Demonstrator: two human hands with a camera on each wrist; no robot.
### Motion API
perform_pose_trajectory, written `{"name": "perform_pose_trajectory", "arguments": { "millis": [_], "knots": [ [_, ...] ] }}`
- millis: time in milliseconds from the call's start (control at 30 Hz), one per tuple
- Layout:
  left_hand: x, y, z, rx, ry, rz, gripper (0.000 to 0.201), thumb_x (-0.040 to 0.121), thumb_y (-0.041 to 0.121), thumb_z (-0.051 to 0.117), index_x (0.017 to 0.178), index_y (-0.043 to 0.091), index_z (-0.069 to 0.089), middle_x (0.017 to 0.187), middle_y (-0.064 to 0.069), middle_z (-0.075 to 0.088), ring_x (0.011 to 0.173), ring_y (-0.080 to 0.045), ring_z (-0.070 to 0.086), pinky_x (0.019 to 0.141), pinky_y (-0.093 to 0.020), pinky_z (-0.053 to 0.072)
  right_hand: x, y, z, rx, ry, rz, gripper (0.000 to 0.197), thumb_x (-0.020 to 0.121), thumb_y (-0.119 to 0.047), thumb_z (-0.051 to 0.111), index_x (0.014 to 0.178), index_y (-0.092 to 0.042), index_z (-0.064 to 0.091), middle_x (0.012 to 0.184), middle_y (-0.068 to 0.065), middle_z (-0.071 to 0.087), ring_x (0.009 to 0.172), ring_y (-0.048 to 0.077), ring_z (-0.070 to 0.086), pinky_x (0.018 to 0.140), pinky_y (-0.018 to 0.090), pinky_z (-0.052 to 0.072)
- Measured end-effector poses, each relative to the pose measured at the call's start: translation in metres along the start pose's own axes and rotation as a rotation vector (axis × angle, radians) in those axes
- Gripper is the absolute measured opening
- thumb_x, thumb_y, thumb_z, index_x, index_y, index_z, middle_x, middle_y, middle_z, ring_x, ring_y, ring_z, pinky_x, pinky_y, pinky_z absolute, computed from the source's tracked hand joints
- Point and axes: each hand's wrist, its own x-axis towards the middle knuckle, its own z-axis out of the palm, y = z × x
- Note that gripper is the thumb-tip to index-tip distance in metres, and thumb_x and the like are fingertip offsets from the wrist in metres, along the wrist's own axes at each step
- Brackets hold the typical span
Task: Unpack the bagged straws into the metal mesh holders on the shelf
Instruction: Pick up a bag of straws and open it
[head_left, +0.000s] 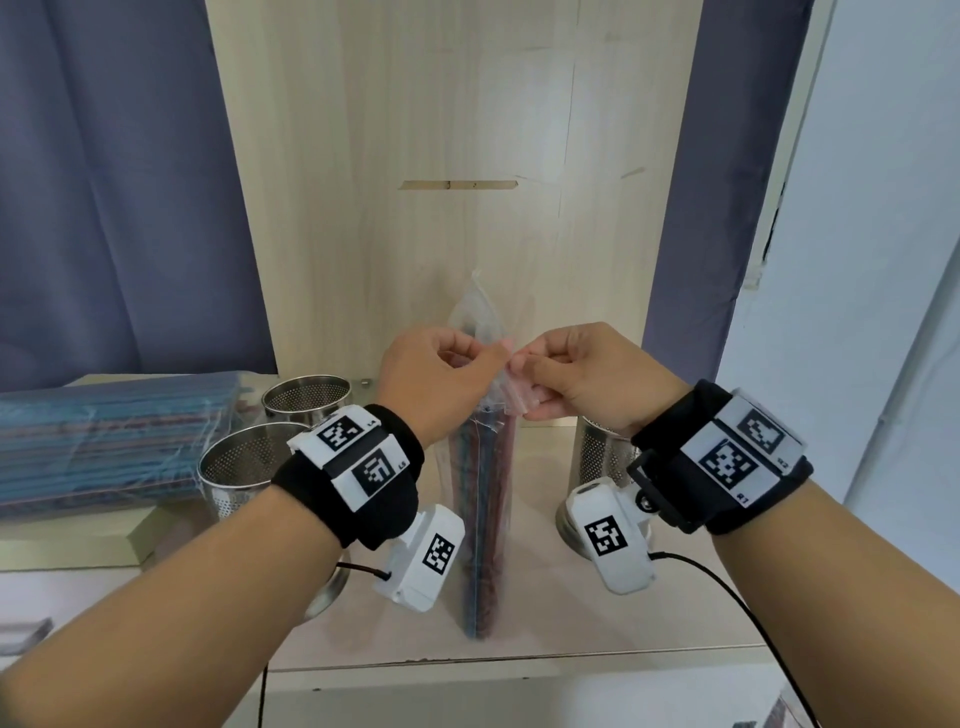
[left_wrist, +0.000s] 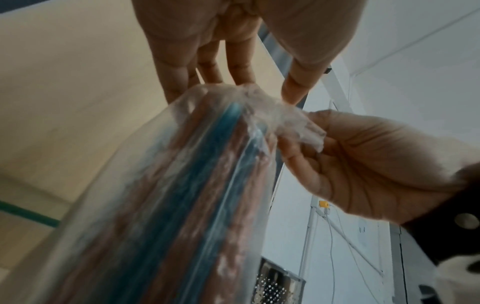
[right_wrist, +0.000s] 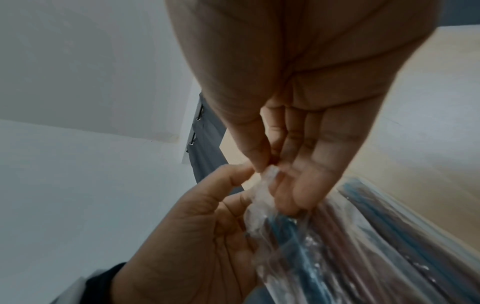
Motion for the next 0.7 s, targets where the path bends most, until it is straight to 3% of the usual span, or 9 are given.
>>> {"name": "perform_pose_trajectory", "arguments": {
  "millis": [67, 133, 233, 367, 467, 600, 700],
  "knots": [
    [-0.001, 0.003, -0.002, -0.003, -0.004, -0.031, 0.021, 0.081, 0.037, 0.075, 0.074, 0.017, 0.075, 0.068, -0.001, 0.073, 0.060, -0.012, 0.065, 0.060, -0.026, 0.053, 0.000, 0.002, 0.000, 0.054, -0.012, 0.012, 0.012, 0.095, -0.010, 0.060, 0.085, -0.005, 0.065, 0.052, -0.008, 0.064, 0.050, 0.001, 0.061, 0.060, 0.017, 0.057],
    [-0.001, 0.006, -0.003, -0.028, -0.022, -0.059, 0.016, 0.083, 0.029, 0.074, 0.074, 0.016, 0.076, 0.071, -0.004, 0.074, 0.064, -0.013, 0.067, 0.069, -0.030, 0.059, 0.000, 0.003, 0.000, 0.147, -0.033, 0.045, 0.012, 0.095, -0.011, 0.059, 0.089, -0.004, 0.066, 0.062, -0.003, 0.070, 0.057, 0.004, 0.066, 0.063, 0.018, 0.058],
    [-0.001, 0.007, -0.002, -0.044, -0.049, -0.064, 0.017, 0.086, 0.024, 0.072, 0.072, 0.016, 0.076, 0.076, -0.009, 0.075, 0.068, -0.015, 0.067, 0.078, -0.035, 0.059, 0.001, 0.005, -0.002, 0.265, -0.055, 0.100, 0.015, 0.096, -0.011, 0.056, 0.097, 0.000, 0.068, 0.082, 0.009, 0.073, 0.069, 0.012, 0.070, 0.069, 0.023, 0.059],
    [-0.003, 0.006, -0.002, -0.042, -0.053, -0.050, 0.019, 0.087, 0.026, 0.070, 0.070, 0.021, 0.076, 0.078, -0.004, 0.076, 0.079, -0.017, 0.072, 0.084, -0.035, 0.058, 0.003, 0.006, -0.002, 0.304, -0.053, 0.122, 0.019, 0.096, -0.010, 0.057, 0.104, 0.005, 0.066, 0.089, 0.013, 0.071, 0.073, 0.014, 0.070, 0.072, 0.023, 0.059],
    [-0.003, 0.007, 0.000, -0.057, -0.064, -0.061, 0.016, 0.087, 0.025, 0.070, 0.071, 0.022, 0.074, 0.082, -0.006, 0.076, 0.085, -0.024, 0.072, 0.085, -0.040, 0.058, 0.004, 0.008, -0.001, 0.304, -0.029, 0.119, 0.018, 0.096, -0.009, 0.057, 0.101, 0.006, 0.067, 0.085, 0.012, 0.071, 0.072, 0.015, 0.069, 0.071, 0.023, 0.060],
    [-0.004, 0.005, 0.003, -0.047, -0.008, -0.031, 0.013, 0.082, 0.026, 0.074, 0.076, 0.025, 0.063, 0.086, -0.012, 0.073, 0.085, -0.034, 0.070, 0.082, -0.049, 0.058, 0.006, 0.012, 0.004, 0.180, 0.083, 0.058, 0.020, 0.092, -0.004, 0.060, 0.098, 0.013, 0.066, 0.066, 0.005, 0.062, 0.062, 0.011, 0.060, 0.066, 0.021, 0.059],
    [-0.006, 0.007, 0.003, -0.039, -0.041, -0.048, 0.019, 0.079, 0.040, 0.071, 0.073, 0.023, 0.072, 0.079, -0.005, 0.075, 0.078, -0.024, 0.071, 0.081, -0.045, 0.058, 0.005, 0.013, 0.007, 0.120, 0.117, -0.002, 0.015, 0.091, -0.007, 0.063, 0.086, 0.006, 0.069, 0.059, 0.001, 0.064, 0.055, 0.006, 0.061, 0.063, 0.020, 0.058]
  ]
}}
